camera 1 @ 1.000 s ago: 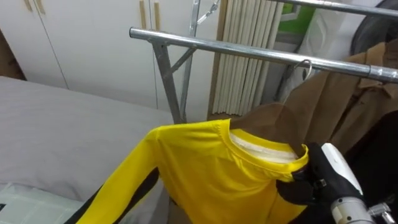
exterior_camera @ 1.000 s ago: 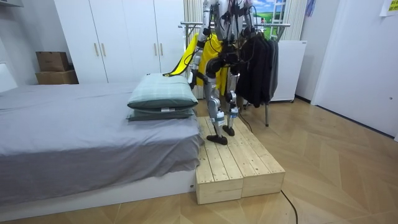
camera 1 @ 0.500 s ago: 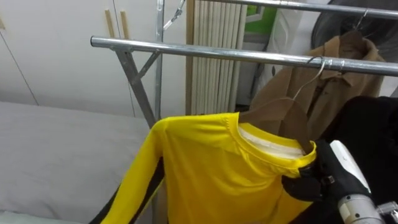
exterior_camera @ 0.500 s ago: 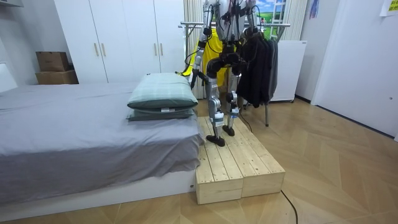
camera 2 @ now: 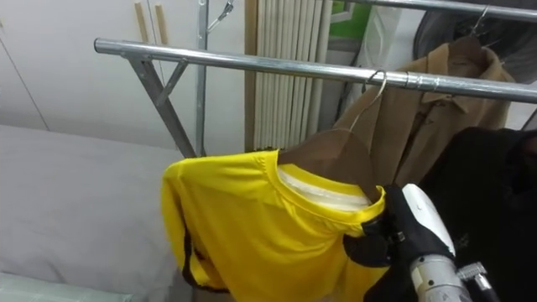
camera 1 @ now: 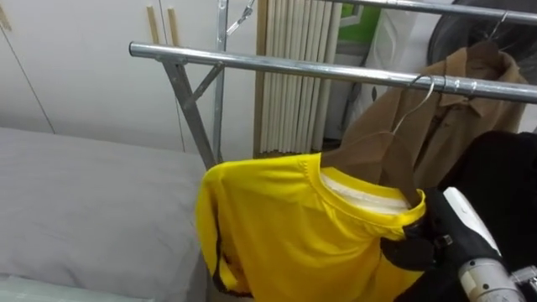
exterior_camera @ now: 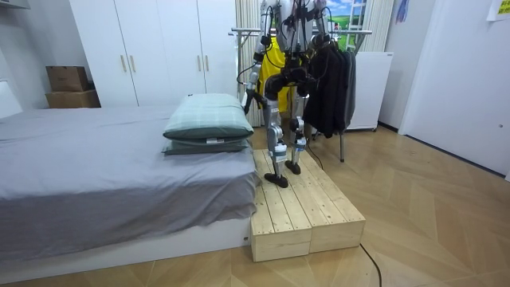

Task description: Hang clothes

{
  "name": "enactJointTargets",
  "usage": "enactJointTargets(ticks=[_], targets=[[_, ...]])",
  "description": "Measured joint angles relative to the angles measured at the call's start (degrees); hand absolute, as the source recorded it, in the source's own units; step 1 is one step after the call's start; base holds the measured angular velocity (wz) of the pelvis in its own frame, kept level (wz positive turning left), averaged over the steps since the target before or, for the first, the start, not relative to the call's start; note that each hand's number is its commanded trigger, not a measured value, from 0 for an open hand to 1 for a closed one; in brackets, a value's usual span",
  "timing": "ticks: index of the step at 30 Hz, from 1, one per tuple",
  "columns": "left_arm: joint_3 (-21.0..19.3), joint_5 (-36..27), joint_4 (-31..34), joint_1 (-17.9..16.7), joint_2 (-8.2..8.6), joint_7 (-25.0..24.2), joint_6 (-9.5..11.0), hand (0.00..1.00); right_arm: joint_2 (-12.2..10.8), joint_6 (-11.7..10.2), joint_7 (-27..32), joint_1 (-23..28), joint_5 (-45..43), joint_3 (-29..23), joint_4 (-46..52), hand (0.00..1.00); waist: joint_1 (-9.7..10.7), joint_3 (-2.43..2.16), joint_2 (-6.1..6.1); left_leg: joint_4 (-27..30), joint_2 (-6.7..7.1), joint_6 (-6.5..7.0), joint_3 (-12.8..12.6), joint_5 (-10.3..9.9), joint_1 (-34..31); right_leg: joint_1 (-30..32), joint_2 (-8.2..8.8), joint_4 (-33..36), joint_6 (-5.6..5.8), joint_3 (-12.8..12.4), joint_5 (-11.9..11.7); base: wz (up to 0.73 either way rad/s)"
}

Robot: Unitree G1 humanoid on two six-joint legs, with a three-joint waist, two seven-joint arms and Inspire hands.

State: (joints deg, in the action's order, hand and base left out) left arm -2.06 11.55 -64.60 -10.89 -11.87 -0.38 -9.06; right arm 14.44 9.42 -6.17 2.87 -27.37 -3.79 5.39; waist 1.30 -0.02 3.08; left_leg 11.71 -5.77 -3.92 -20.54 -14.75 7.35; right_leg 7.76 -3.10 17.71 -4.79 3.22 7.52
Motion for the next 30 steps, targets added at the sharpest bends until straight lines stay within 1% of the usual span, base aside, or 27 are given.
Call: enactJointTargets(ticks=[3, 5, 12, 18, 19, 21, 23, 25, 27, 29, 30], targets=[[0.0, 0.0, 0.0, -0.1, -0.09, 0.0, 0.8, 0.00, 0.3, 0.0, 0.0, -1.4, -0.4, 0.0, 0.0, 1.00, -0.1, 0.15, 0.26, -0.2, 0.10, 0.00, 0.4, 0.0, 0.1, 0.0, 0.03, 0.0, 0.05, 0.1, 0.0, 0.00], [0.0, 0.0, 0.0, 0.0, -0.12, 0.0, 1.1, 0.00, 0.5, -0.2, 0.0, -1.9, -0.3, 0.0, 0.0, 1.00, -0.3, 0.17, 0.40, -0.3, 0.14, 0.01, 0.4, 0.0, 0.2, -0.1, 0.02, -0.1, 0.08, 0.1, 0.0, 0.00], [0.0, 0.0, 0.0, 0.1, -0.30, -0.1, 1.7, 0.00, 0.6, -0.2, -1.9, -2.0, -1.5, 0.3, 0.0, 1.00, -0.9, 0.36, 0.84, -0.4, 0.35, 0.02, 0.6, 0.0, 0.3, 0.0, -0.03, -0.2, 0.26, 0.0, -0.2, -0.02], [-0.2, 0.0, 0.3, 0.1, -0.32, 0.0, 2.0, 0.00, 0.7, -0.2, -2.6, -2.0, -4.4, 0.3, 0.0, 1.00, -1.7, 0.28, 1.00, -0.4, 0.43, 0.04, 0.8, 0.0, 0.4, -0.1, 0.03, -0.2, 0.32, 0.1, -0.2, -0.02], [-0.4, 0.0, 0.3, 0.1, -0.32, 0.0, 2.0, 0.00, 0.7, -0.2, -2.6, -2.1, -4.5, 0.3, 0.0, 1.00, -1.7, 0.28, 1.06, -0.4, 0.43, 0.05, 0.9, 0.0, 0.3, -0.2, 0.12, -0.1, 0.32, 0.2, -0.2, 0.05], [-1.5, 0.5, 0.4, 0.0, -0.31, 0.2, 2.0, 0.00, 0.9, -0.2, -2.6, -3.0, -4.7, 0.1, -0.1, 1.00, -1.6, 0.47, 1.43, -0.4, 0.41, 0.05, 1.5, 0.0, 0.2, -0.3, 0.17, -0.1, 0.32, 0.7, -0.2, 0.11], [-2.4, 0.5, 0.5, 0.1, -0.34, 0.2, 1.9, 0.00, 1.6, -0.2, -2.6, -3.6, -4.5, 0.1, -0.1, 1.00, -1.8, 0.54, 1.79, -0.4, 0.38, 0.05, 1.9, 0.0, 0.2, -0.4, 0.08, -0.6, 0.32, 0.9, -0.2, 0.09], [-3.1, 0.5, 0.5, 0.0, -0.35, 0.2, 1.9, 0.00, 1.9, -0.1, -2.6, -4.3, -4.0, 0.1, -0.1, 1.00, -2.1, 0.42, 2.00, -0.4, 0.28, 0.05, 2.0, 0.0, 0.2, -0.7, 0.01, -1.2, 0.29, 0.8, -0.5, 0.00], [-3.6, 0.5, 0.5, 0.0, -0.36, 0.2, 1.8, 0.00, 2.3, -0.1, -2.6, -5.0, -2.9, 0.0, -0.1, 1.00, -2.9, 0.22, 2.29, -0.4, 0.29, 0.05, 2.1, 0.0, 0.3, -0.8, -0.01, -1.1, 0.28, 0.9, -0.5, 0.00], [-4.0, 0.5, 0.5, 0.2, -0.37, 0.2, 1.9, 0.00, 2.7, -0.1, -2.6, -5.3, -2.0, 0.0, -0.2, 1.00, -3.2, 0.07, 2.49, -0.4, 0.29, 0.05, 2.2, 0.0, 0.4, -1.0, 0.02, -1.2, 0.27, 1.4, -0.6, 0.02], [-4.3, 0.4, 0.5, 0.1, -0.38, 0.2, 1.9, 0.00, 2.9, -0.1, -2.6, -5.6, -1.5, 0.0, -0.3, 1.00, -3.3, 0.03, 2.55, -0.4, 0.29, 0.06, 2.8, 0.0, 0.5, -1.2, 0.04, -1.2, 0.31, 1.5, -0.7, 0.07]])
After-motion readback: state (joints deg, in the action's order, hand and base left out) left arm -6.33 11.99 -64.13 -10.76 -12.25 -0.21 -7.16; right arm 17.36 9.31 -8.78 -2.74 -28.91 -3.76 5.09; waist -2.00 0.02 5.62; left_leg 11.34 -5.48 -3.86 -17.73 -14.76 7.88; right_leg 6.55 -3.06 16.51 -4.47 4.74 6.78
